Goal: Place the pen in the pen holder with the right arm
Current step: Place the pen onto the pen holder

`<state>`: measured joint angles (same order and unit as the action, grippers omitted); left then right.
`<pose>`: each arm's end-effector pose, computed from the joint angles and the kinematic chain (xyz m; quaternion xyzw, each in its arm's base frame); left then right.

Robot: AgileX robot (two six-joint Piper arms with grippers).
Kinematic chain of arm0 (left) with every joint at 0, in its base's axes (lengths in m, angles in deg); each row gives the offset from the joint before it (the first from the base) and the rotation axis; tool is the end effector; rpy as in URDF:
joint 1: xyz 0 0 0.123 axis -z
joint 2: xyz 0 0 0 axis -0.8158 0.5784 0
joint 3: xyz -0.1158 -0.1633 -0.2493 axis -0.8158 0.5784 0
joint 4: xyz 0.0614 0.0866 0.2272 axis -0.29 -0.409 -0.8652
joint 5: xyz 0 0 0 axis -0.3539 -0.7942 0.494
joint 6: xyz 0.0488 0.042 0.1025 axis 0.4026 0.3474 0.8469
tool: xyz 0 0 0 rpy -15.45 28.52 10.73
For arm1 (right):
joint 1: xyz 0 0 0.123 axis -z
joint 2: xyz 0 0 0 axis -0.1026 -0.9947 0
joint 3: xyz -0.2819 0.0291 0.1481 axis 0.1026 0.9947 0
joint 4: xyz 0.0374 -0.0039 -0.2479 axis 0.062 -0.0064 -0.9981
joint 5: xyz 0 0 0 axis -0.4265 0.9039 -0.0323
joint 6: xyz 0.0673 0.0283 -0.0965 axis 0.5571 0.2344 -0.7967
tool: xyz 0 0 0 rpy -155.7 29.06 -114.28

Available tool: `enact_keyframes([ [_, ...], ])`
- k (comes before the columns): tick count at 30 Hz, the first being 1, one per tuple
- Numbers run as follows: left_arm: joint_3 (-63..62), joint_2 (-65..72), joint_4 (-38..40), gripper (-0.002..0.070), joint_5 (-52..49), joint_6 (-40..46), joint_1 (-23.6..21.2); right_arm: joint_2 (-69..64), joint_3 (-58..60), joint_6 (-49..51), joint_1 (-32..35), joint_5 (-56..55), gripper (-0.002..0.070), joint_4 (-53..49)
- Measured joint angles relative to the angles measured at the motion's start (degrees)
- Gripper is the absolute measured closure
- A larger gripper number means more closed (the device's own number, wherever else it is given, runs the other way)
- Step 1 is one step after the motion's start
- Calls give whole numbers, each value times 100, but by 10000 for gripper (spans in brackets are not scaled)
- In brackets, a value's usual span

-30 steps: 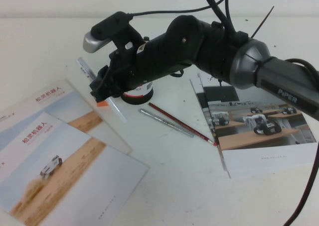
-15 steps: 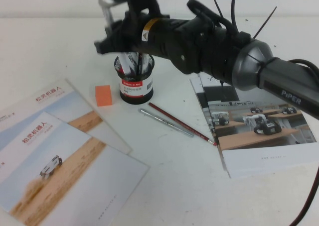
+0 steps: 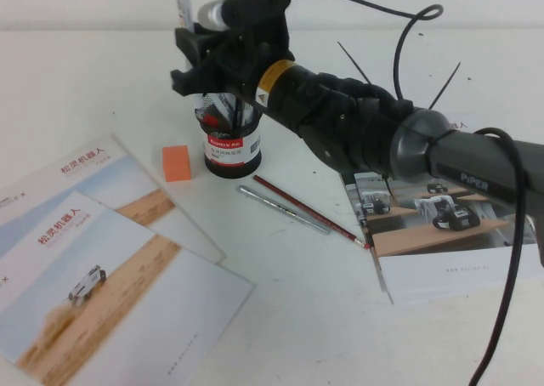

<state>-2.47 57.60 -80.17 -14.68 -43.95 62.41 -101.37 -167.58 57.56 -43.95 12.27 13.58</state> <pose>0.0445 -0.0061 0.1651 0.0419 0.8045 -0.0492 0.5904 0.4352 0.3579 0.3073 -0.2225 0.6669 0.3124 0.6389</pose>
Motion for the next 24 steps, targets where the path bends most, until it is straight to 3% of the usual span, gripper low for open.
enact_keyframes([
  [16, 0, 0, 0, 676, 0, 0, 0, -397, 35, -144, 375, -225, 556, -26],
  [18, 0, 0, 0, 676, 0, 0, 0, -437, 35, -144, 375, -318, 515, -35],
  [22, 0, 0, 0, 676, 0, 0, 0, -450, 35, -144, 375, -354, 325, -35],
  [24, 0, 0, 0, 676, 0, 0, 0, -450, 35, -144, 375, -354, 264, -35],
])
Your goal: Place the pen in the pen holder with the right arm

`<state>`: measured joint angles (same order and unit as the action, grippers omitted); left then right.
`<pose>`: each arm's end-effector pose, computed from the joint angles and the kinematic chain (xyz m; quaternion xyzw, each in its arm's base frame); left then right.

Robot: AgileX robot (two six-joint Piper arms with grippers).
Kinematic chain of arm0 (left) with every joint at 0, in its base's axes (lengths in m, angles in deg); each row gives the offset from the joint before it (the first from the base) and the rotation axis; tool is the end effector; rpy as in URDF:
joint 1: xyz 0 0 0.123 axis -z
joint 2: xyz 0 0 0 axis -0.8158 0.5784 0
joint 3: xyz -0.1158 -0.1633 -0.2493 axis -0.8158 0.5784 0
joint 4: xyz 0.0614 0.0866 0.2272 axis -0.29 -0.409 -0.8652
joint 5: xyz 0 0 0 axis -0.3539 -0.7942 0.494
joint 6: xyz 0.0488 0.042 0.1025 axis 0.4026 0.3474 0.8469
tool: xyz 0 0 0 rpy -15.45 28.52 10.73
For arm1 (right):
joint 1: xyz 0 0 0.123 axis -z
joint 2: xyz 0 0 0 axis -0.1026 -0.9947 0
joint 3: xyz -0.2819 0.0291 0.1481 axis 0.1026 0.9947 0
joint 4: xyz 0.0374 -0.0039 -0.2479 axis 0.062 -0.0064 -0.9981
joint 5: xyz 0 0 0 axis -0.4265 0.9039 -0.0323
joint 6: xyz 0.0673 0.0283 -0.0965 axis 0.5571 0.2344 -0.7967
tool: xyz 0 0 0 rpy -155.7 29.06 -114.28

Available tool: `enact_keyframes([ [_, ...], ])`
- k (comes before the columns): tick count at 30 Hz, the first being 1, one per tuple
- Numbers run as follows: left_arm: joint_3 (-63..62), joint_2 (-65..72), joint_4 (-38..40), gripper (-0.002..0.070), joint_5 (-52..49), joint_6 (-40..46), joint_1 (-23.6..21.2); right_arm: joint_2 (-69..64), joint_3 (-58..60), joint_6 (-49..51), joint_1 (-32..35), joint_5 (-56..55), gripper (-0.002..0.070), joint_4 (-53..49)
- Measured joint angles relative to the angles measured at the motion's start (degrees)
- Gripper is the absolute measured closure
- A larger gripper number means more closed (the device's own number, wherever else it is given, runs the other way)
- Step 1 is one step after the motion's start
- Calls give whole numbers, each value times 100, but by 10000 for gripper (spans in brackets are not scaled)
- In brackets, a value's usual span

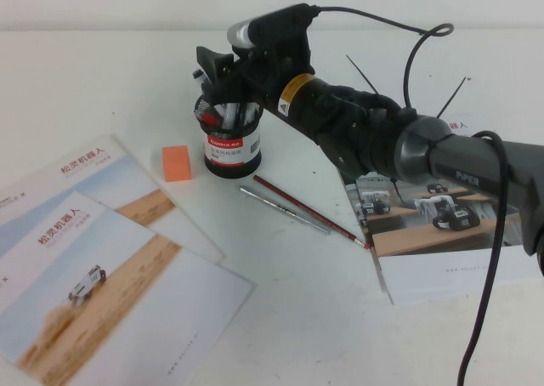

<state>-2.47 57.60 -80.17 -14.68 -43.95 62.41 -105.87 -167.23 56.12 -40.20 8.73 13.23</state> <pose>0.0445 -0.0061 0.1651 0.0419 0.8045 -0.0492 0.5904 0.4664 0.3375 0.2675 -0.2168 0.6782 0.2875 0.6406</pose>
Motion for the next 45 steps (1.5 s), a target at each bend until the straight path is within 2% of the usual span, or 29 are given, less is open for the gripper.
enact_keyframes([
  [3, 0, 0, 0, 676, 0, 0, 0, 0, 0, 0, 0, 0, 246, 0],
  [5, 0, 0, 0, 676, 0, 0, 0, 36, 0, 0, 0, 37, 279, -12],
  [7, 0, 0, 0, 676, 0, 0, 0, 135, 0, 10, 0, 220, 372, -123],
  [10, 0, 0, 0, 676, 0, 0, 0, 459, 9, 10, 0, 752, 574, -418],
  [11, 0, 0, 0, 676, 0, 0, 0, 607, 45, 10, 0, 941, 615, -471],
  [14, 0, 0, 0, 676, 0, 0, 0, 1120, 422, 10, 0, 1073, 671, -500],
  [21, 0, 0, 0, 676, 0, 0, 0, 2671, 2658, -240, 23, 287, 694, -498],
  [26, 0, 0, 0, 676, 0, 0, 0, 4077, 3988, -240, 48, 837, 695, -653],
  [31, 0, 0, 0, 676, 0, 0, 0, 5373, 4833, -259, 60, 1377, 695, -642],
  [37, 0, 0, 0, 676, 0, 0, 0, 6038, 5829, -285, 379, 1602, 695, -627],
  [45, 0, 0, 0, 676, 0, 0, 0, 6800, 7171, -285, 1062, 791, 695, -566],
])
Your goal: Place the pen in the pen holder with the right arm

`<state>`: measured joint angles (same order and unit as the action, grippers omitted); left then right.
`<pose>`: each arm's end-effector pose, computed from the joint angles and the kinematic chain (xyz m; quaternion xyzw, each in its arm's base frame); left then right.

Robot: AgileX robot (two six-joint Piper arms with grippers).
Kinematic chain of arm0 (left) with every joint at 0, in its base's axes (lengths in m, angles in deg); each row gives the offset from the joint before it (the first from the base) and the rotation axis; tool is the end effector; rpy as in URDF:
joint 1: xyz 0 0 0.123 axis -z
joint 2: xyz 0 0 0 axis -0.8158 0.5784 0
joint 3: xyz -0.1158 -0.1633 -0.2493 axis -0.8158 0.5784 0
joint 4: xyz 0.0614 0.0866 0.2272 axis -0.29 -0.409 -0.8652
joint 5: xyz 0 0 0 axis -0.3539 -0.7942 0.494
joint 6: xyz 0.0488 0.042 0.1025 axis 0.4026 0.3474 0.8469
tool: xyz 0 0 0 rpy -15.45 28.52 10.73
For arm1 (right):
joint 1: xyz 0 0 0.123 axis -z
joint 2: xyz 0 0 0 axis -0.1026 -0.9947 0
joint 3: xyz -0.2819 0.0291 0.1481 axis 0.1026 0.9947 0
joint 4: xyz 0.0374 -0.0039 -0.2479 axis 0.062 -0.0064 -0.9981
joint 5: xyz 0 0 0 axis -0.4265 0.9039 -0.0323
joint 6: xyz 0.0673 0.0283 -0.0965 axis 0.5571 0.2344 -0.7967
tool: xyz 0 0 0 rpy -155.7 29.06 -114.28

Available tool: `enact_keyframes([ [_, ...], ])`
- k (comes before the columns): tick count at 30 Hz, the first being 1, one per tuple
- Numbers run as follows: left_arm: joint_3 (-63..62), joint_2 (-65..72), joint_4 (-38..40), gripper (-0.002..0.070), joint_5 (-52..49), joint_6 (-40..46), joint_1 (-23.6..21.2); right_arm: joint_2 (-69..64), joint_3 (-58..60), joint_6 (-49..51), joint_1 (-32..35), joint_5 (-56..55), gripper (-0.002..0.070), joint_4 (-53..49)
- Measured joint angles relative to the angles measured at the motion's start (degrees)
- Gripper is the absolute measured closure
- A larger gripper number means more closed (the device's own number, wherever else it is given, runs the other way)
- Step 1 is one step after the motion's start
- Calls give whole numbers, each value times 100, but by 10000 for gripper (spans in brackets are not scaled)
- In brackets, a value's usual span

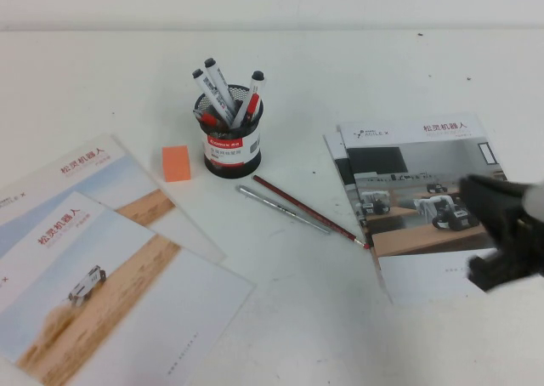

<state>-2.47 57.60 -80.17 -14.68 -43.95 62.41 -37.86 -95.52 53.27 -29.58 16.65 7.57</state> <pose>0.0445 -0.0061 0.1651 0.0419 0.8045 -0.0492 0.5904 0.1900 0.0992 0.2864 -0.2154 0.7502 0.1590 0.6046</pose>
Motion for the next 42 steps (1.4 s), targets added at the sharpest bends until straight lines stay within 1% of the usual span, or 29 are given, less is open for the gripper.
enact_keyframes([
  [2, 0, 0, 0, 676, 0, 0, 0, 389, 289, 0, 79, 134, 695, 106],
  [5, 0, 0, 0, 676, 0, 0, 0, 1150, 669, 0, 304, 651, 695, 331],
  [10, 0, 0, 0, 676, 0, 0, 0, 2689, 1390, 0, 934, 1491, 695, 484],
  [15, 0, 0, 0, 676, 0, 0, 0, 4266, 2239, 0, 1650, 1848, 695, 590],
  [19, 0, 0, 0, 676, 0, 0, 0, 5291, 2604, 0, 1846, 2096, 695, 670],
  [23, 0, 0, 0, 676, 0, 0, 0, 5765, 2617, 0, 1861, 2465, 695, 692],
  [30, 0, 0, 0, 676, 0, 0, 0, 5839, 2617, -27, 1861, 2996, 695, 924],
  [32, 0, 0, 0, 676, 0, 0, 0, 5839, 2617, -427, 1861, 3167, 695, 1436],
  [35, 0, 0, 0, 676, 0, 0, 0, 5848, 2617, -1578, 1875, 3496, 695, 2583],
  [36, 0, 0, 0, 676, 0, 0, 0, 5874, 2617, -1820, 1875, 3580, 695, 2787],
  [39, 0, 0, 0, 676, 0, 0, 0, 5899, 2629, -2222, 1878, 3645, 695, 3045],
  [42, 0, 0, 0, 676, 0, 0, 0, 5899, 2629, -2282, 1963, 3670, 695, 3052],
])
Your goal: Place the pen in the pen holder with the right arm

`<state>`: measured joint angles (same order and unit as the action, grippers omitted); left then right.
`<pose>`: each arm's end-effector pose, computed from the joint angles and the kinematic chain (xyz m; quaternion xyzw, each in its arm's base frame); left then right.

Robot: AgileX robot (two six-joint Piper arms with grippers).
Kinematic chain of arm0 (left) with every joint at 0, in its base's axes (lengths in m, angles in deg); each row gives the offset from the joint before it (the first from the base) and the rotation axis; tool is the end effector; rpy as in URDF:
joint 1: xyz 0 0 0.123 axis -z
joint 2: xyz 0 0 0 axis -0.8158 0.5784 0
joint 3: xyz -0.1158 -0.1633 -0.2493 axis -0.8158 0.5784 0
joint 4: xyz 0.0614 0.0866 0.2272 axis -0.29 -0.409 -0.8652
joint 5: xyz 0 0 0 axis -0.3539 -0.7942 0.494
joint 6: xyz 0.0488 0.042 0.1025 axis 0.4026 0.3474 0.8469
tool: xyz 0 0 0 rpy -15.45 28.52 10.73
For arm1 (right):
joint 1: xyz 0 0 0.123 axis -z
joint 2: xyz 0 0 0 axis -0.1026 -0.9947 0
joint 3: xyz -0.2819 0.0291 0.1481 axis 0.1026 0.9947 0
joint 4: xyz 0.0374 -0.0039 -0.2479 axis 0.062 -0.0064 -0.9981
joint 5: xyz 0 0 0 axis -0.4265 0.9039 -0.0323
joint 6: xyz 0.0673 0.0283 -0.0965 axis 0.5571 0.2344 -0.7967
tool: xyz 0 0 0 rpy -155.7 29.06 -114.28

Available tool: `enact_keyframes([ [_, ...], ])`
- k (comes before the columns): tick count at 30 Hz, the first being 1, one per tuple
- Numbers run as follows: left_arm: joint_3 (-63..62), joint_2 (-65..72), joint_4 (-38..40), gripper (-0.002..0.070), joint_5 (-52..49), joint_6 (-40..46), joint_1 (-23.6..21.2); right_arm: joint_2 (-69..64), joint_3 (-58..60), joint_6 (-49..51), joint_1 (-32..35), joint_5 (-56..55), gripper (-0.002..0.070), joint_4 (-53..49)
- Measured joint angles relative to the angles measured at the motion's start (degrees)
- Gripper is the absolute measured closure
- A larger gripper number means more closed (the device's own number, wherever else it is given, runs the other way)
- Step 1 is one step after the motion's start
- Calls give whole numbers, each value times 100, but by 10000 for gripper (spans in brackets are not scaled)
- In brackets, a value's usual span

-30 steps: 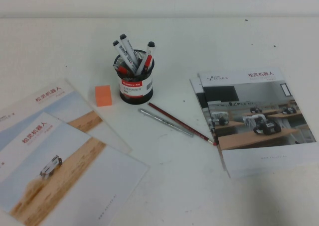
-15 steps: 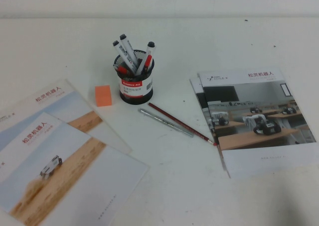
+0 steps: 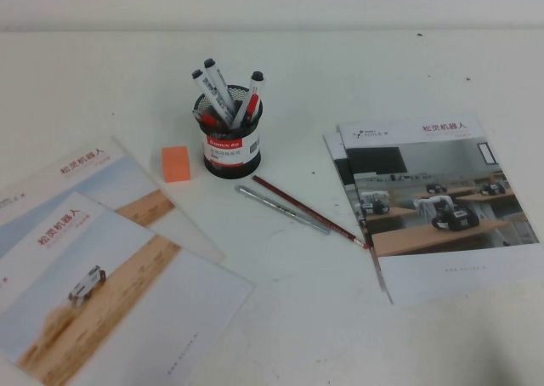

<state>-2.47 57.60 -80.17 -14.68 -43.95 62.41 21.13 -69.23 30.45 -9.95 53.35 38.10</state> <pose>0.0445 -0.0061 0.1651 0.0419 0.8045 -0.0492 0.5904 0.0461 0.0081 0.1663 -0.0158 0.7942 0.0558 0.6049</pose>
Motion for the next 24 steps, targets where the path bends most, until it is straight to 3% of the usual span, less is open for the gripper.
enact_keyframes([
  [24, 0, 0, 0, 676, 0, 0, 0, 0, 0, 19, 235, 42, 695, 145],
])
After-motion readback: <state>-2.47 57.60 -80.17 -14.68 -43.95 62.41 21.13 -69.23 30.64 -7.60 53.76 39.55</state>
